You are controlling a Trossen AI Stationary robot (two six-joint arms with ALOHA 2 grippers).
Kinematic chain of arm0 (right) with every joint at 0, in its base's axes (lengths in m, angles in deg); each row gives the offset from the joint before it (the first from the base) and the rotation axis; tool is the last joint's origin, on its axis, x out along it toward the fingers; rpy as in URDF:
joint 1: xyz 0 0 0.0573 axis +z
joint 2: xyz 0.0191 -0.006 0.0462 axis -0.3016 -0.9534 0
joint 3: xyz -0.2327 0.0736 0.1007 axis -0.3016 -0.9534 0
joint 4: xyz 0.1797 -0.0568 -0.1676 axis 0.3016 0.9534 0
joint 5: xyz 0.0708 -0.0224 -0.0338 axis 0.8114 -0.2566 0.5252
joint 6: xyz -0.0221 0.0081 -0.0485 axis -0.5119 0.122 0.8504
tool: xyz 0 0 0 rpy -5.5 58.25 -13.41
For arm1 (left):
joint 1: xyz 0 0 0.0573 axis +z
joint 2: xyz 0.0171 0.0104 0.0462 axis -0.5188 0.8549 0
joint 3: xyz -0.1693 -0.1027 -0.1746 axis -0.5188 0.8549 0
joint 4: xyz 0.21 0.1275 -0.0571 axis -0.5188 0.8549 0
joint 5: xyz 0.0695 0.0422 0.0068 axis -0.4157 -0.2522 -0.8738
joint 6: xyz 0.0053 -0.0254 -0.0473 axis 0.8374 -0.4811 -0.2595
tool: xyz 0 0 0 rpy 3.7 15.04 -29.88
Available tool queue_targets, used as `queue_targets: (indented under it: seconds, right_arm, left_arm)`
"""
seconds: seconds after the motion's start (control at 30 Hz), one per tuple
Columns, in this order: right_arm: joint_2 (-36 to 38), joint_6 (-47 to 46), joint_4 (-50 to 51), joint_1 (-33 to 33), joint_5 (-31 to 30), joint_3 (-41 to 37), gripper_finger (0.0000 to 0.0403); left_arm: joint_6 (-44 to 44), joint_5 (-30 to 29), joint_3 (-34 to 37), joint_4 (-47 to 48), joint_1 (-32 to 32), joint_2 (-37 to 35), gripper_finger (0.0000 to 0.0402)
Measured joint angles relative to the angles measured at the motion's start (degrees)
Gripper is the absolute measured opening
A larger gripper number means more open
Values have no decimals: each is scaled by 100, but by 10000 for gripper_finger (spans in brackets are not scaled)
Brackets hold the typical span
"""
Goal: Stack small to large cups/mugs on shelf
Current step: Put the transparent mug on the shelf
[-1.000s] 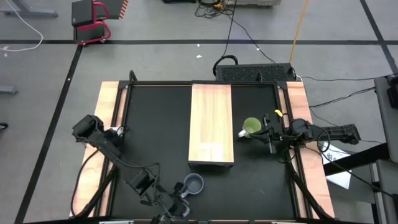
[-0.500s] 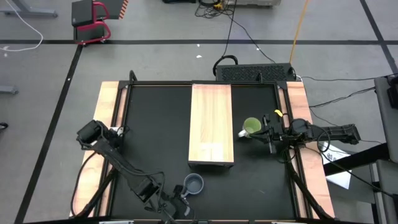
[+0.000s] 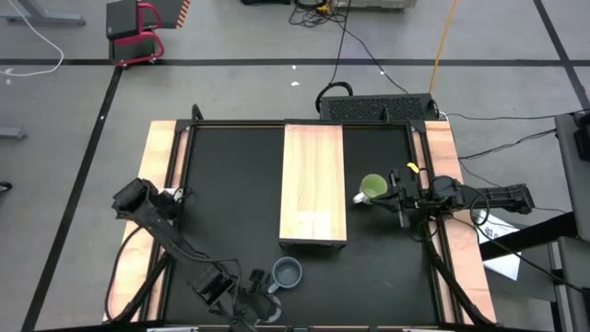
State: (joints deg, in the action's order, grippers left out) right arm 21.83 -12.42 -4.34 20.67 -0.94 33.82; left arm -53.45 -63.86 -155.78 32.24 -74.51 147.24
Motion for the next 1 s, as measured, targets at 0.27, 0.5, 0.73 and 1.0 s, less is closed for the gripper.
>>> queue_targets:
  seconds: [0.27, 0.5, 0.73, 1.0]
  right_arm:
    - [0, 6, 2, 0, 0, 0, 0]
    - [0, 151, 0, -2, 0, -2, 0]
    - [-5, 111, 14, -2, 2, -2, 0]
    - [-9, 109, 17, -1, 2, 0, 0]
  left_arm:
    - [302, -43, -562, 390, 64, -1, 0]
    - [718, 5, -978, 429, 267, 461, 0]
    - [1047, 140, -2352, 1608, 287, 1248, 0]
    - [485, 738, -2900, 2292, 272, 1666, 0]
